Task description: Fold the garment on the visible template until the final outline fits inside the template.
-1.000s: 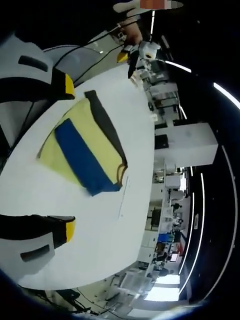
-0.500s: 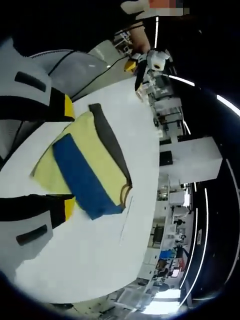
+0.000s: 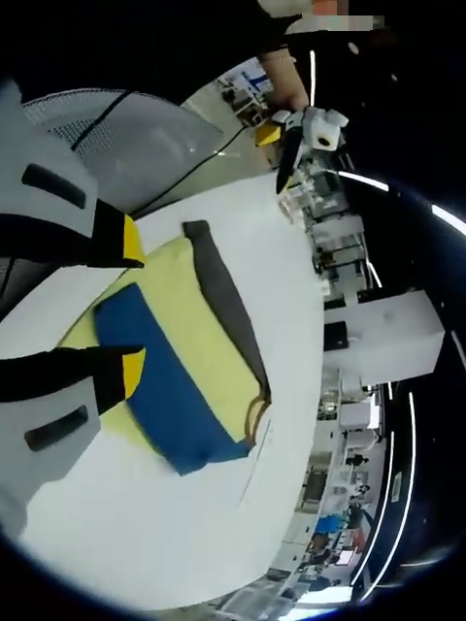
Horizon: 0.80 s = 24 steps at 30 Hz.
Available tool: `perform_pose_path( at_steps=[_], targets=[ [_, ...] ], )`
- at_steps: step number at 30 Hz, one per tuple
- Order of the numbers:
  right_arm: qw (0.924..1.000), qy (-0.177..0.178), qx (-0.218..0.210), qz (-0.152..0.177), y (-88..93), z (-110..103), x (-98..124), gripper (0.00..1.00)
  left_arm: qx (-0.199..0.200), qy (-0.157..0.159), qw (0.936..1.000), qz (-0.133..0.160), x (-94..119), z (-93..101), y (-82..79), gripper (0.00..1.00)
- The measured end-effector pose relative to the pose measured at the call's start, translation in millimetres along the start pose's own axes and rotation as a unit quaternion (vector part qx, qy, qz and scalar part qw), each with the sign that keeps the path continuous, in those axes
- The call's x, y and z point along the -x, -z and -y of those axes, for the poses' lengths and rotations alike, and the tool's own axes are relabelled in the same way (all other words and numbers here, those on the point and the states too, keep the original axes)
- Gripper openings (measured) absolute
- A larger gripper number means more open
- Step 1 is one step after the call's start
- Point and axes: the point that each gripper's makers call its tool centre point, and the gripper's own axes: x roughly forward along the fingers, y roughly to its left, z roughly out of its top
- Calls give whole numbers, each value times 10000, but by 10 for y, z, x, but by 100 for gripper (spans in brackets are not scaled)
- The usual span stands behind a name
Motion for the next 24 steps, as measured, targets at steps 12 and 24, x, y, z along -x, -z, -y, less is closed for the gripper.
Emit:
perform_pose_path(
  at_steps=[12,24],
  targets=[
    [9974,-269,341,-572,207,-109,-468,24,124,-27,9999,-32,-22,-35,56,100],
    [9918,-558,678,-932,329,-255,-817,20,222,-21,9997,-102,-78,-69,119,100]
  ],
)
